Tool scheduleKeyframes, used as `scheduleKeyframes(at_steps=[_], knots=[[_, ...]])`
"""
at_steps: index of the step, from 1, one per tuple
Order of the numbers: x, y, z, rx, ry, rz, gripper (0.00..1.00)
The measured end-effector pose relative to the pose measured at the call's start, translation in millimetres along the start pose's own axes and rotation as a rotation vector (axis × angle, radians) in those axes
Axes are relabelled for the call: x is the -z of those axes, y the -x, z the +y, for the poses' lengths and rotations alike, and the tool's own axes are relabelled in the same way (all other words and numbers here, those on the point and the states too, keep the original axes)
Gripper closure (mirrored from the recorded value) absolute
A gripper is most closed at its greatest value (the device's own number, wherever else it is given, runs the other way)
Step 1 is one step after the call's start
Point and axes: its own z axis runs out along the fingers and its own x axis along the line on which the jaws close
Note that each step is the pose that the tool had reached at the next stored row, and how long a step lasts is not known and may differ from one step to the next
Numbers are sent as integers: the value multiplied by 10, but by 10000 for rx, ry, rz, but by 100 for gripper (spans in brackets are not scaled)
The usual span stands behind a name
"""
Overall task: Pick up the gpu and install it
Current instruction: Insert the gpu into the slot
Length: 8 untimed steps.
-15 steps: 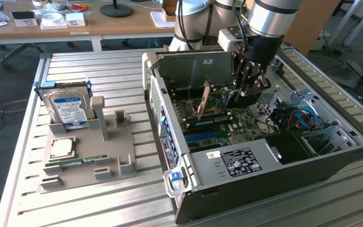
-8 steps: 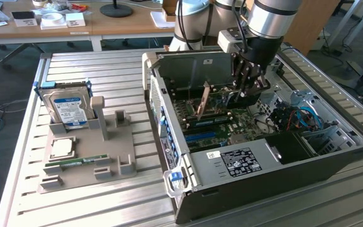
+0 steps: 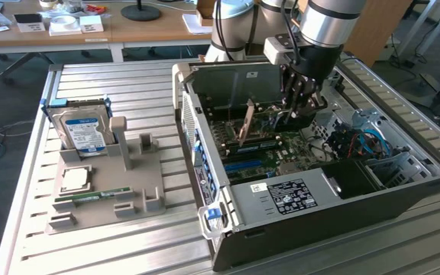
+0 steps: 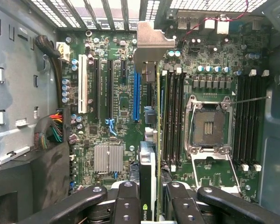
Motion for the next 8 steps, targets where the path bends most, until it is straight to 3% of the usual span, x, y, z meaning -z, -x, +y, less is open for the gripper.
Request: scheduleKeyframes(at_steps=[8], knots=[[-14,0,0,0,0,2,73]])
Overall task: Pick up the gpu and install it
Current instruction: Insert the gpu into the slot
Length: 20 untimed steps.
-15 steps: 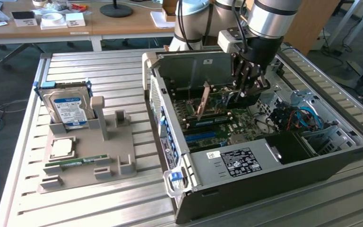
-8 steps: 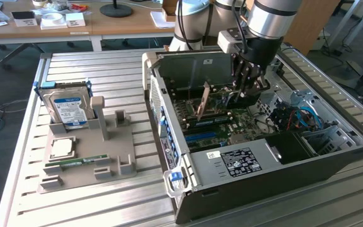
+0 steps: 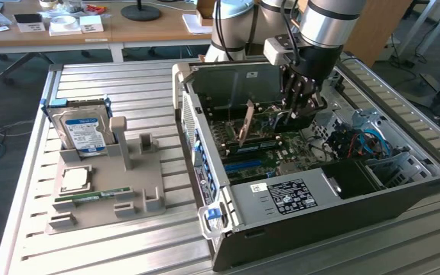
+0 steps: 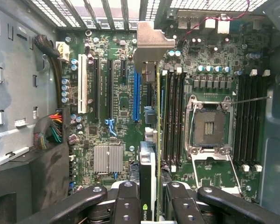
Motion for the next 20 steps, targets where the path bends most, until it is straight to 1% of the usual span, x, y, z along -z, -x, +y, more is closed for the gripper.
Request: scheduleKeyframes(at_steps=[7,9,11,20], knots=[[-5,-1,0,0,1,3,73],[-14,-3,5,-2,-4,-13,73],[-26,-6,9,0,-4,-14,73],[-87,-31,66,0,-5,-12,73]])
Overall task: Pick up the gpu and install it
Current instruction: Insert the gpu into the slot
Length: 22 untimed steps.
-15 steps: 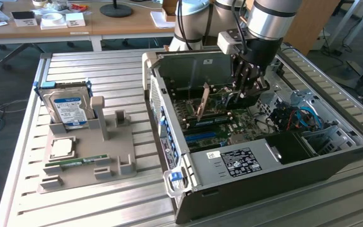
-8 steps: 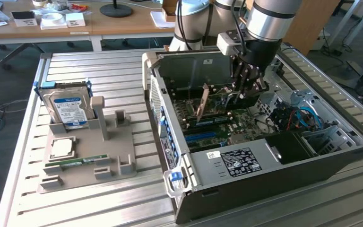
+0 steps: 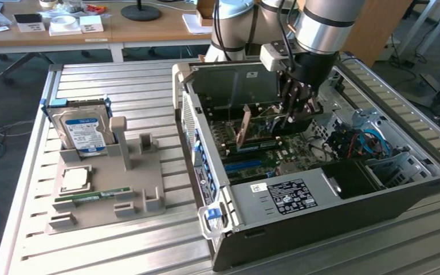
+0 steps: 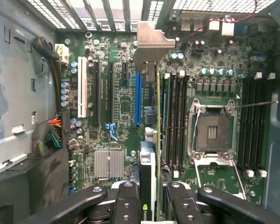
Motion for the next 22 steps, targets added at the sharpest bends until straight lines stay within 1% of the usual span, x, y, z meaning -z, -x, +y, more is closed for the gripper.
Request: scheduleKeyframes(at_steps=[3,22], knots=[[-25,-2,14,-1,0,0,73],[-37,-2,15,0,0,1,73]])
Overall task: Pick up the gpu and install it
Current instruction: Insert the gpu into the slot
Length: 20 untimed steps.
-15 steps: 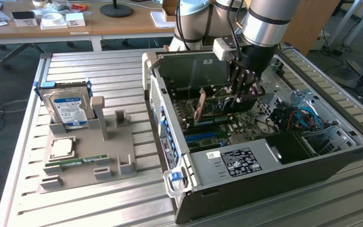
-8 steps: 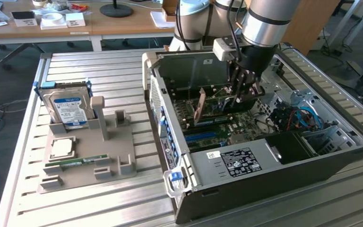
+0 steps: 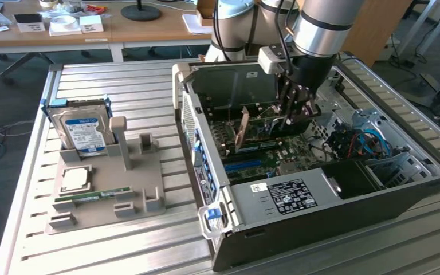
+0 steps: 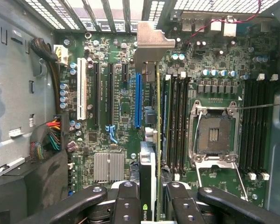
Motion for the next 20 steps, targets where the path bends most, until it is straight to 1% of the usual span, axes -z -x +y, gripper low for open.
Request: scheduleKeyframes(at_steps=[11,20], knots=[[-58,-4,31,18,-9,-2,73],[-123,-16,131,119,-75,-6,73]])
